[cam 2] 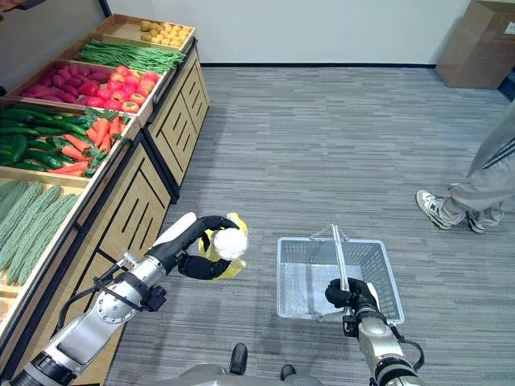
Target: Get the vegetables into the basket
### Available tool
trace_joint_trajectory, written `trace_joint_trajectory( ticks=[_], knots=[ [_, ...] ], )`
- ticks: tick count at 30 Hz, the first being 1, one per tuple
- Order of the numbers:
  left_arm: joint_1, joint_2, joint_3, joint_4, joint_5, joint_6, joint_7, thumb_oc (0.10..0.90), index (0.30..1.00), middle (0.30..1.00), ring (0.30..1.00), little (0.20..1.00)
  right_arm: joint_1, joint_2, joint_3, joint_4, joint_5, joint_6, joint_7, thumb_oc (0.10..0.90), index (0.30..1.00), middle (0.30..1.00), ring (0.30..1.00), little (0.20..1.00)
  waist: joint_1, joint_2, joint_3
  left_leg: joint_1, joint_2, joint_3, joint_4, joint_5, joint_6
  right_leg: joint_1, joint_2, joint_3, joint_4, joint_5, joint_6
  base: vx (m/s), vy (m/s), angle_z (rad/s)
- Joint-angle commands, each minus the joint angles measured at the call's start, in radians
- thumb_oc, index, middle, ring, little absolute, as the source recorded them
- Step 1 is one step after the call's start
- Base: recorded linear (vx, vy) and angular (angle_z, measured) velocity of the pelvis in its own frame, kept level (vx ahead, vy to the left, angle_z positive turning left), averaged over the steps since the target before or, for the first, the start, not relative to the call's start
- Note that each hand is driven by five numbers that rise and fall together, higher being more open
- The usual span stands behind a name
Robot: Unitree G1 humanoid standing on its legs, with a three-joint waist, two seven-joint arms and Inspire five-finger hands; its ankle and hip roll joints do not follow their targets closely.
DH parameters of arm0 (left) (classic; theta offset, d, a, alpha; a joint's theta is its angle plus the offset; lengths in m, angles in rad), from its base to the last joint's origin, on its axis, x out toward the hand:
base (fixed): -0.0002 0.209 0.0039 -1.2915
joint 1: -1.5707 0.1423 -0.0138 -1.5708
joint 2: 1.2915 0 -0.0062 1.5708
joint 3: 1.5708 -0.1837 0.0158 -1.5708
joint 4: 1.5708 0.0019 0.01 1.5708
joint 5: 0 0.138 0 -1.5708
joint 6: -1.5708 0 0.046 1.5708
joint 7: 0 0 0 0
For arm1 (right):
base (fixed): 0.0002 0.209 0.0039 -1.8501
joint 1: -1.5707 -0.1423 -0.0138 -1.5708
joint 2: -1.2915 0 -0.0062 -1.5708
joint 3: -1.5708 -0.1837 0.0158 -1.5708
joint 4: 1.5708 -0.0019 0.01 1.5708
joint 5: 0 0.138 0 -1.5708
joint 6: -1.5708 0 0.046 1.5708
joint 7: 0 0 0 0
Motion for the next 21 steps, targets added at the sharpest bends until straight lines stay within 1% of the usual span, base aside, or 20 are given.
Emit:
trace_joint_trajectory(
  ticks=[1,6,9,11,15,16,20,21],
  knots=[
    [-0.123,-0.015,-0.031,-0.088,-0.022,-0.079,0.015,0.4,0.3,0.3,0.3,0.3,-0.173,-0.081,0.028,-0.011,-0.039,-0.077,-0.025,0.4,0.3,0.3,0.3,0.3,0.015,-0.018,-0.103,0.012,0.028,0.032,0.007,-0.068,-0.037,-0.047,-0.021,-0.033,0.025,-0.028,0.064,0.0,0.003,0.09],
    [-0.151,-0.015,-0.08,-0.063,-0.019,-0.074,0.002,0.4,0.3,0.3,0.3,0.3,-0.247,-0.077,0.063,0.021,-0.04,-0.074,-0.03,0.4,0.3,0.3,0.3,0.3,0.021,-0.015,-0.104,0.012,0.031,0.028,0.006,-0.068,-0.039,-0.044,-0.02,-0.038,0.018,-0.027,0.063,0.0,-0.001,0.07],
    [-0.199,-0.026,-0.154,0.012,0.03,-0.064,-0.002,0.4,0.3,0.3,0.3,0.3,-0.311,-0.056,0.1,0.013,-0.049,-0.068,-0.038,0.4,0.3,0.3,0.3,0.3,0.02,-0.009,-0.098,0.008,0.033,0.023,0.006,-0.063,-0.041,-0.045,-0.017,-0.045,0.018,-0.026,0.062,-0.01,0.002,0.05],
    [-0.223,-0.037,-0.184,0.032,0.044,-0.062,-0.005,0.4,0.3,0.3,0.3,0.3,-0.341,-0.046,0.117,0.005,-0.059,-0.067,-0.044,0.4,0.3,0.3,0.3,0.3,0.022,-0.006,-0.095,0.005,0.033,0.021,0.006,-0.06,-0.042,-0.046,-0.016,-0.049,0.016,-0.025,0.062,-0.02,0.005,0.05],
    [-0.261,-0.074,-0.238,0.096,0.056,-0.057,-0.006,0.4,0.3,0.3,0.3,0.3,-0.386,-0.024,0.145,-0.01,-0.07,-0.066,-0.054,0.4,0.3,0.3,0.3,0.3,0.02,0.002,-0.09,-0.005,0.032,0.016,0.006,-0.054,-0.045,-0.049,-0.016,-0.058,0.011,-0.021,0.062,-0.02,0.004,0.07],
    [-0.261,-0.074,-0.239,0.097,0.056,-0.057,-0.006,0.4,0.3,0.3,0.3,0.3,-0.386,-0.025,0.145,-0.01,-0.07,-0.066,-0.054,0.4,0.3,0.3,0.3,0.3,0.02,0.002,-0.09,-0.005,0.032,0.016,0.006,-0.054,-0.045,-0.049,-0.016,-0.058,0.011,-0.021,0.062,-0.04,0.0,0.08],
    [-0.351,-0.155,-0.333,0.24,0.093,-0.043,-0.003,0.4,0.3,0.3,0.3,0.3,-0.422,0.012,0.19,-0.061,-0.094,-0.061,-0.06,0.4,0.3,0.3,0.3,0.3,0.009,0.009,-0.076,-0.017,0.034,0.014,0.006,-0.046,-0.047,-0.06,-0.016,-0.067,0.012,-0.018,0.063,-0.03,0.005,0.08],
    [-0.355,-0.159,-0.336,0.246,0.094,-0.045,0.0,0.4,0.3,0.3,0.3,0.3,-0.422,0.011,0.189,-0.061,-0.094,-0.061,-0.06,0.4,0.3,0.3,0.3,0.3,0.01,0.01,-0.075,-0.017,0.034,0.013,0.006,-0.046,-0.047,-0.06,-0.016,-0.068,0.013,-0.018,0.063,0.0,0.0,0.0]
  ],
)
